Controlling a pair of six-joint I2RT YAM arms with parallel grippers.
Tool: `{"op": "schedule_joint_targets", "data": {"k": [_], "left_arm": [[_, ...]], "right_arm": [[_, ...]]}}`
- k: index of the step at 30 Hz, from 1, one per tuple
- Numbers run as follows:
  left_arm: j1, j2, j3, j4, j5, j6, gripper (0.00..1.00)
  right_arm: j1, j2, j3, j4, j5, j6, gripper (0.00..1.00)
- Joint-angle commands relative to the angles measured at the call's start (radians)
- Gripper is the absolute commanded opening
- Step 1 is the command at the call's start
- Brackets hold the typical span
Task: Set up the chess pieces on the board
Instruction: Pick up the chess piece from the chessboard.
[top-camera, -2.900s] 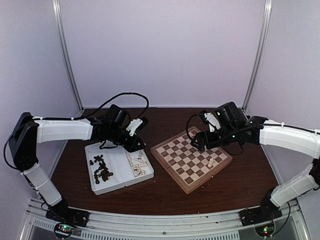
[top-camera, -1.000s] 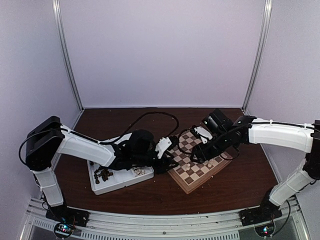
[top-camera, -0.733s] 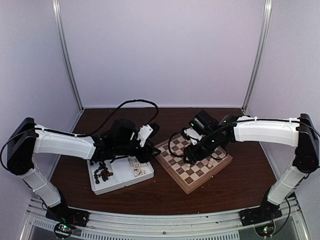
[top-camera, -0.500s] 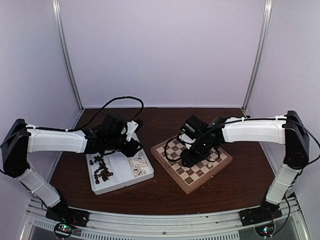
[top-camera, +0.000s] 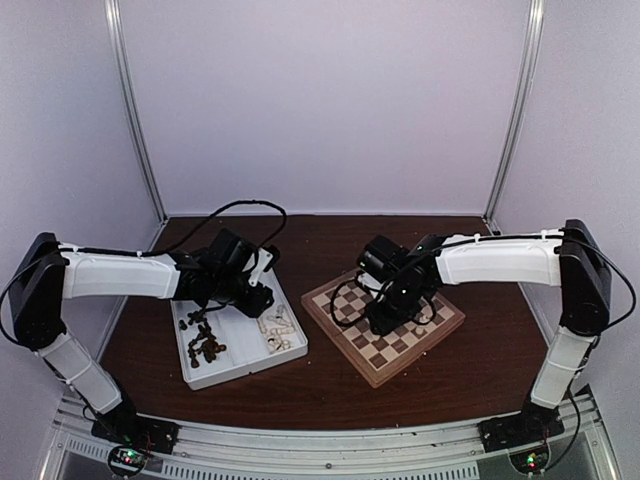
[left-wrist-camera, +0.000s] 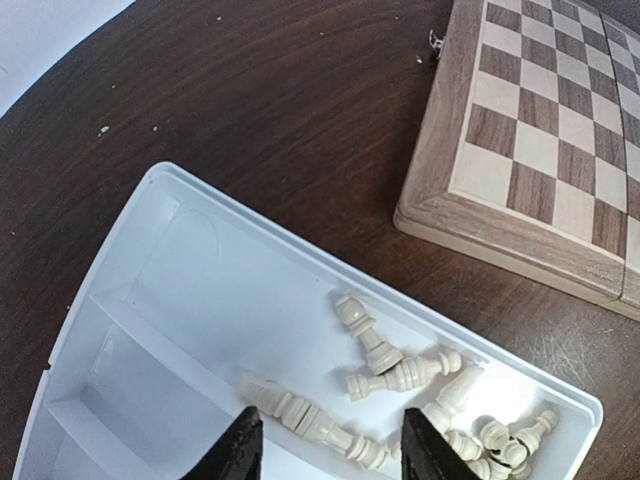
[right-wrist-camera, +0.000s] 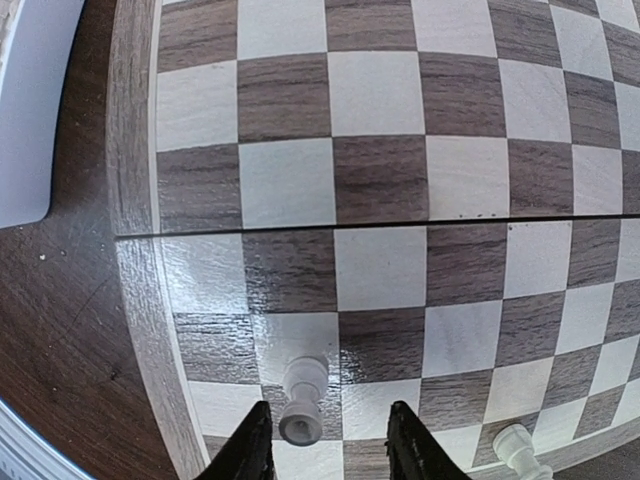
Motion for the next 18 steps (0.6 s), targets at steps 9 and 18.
{"op": "schedule_joint_targets", "data": {"k": [9,18], "left_arm": [[0.008,0.023,0.039,-0.020,-0.030,-0.004,0.47],[0.008,0.022,0.047,-0.026,-0.013,0.002,0.47]], "right_arm": [[0.009,0.049,0.037,-0.005,-0.007,-0.009,0.28],[0.010,0.011,0.052,-0.011,0.004,-0.014,0.15]]}}
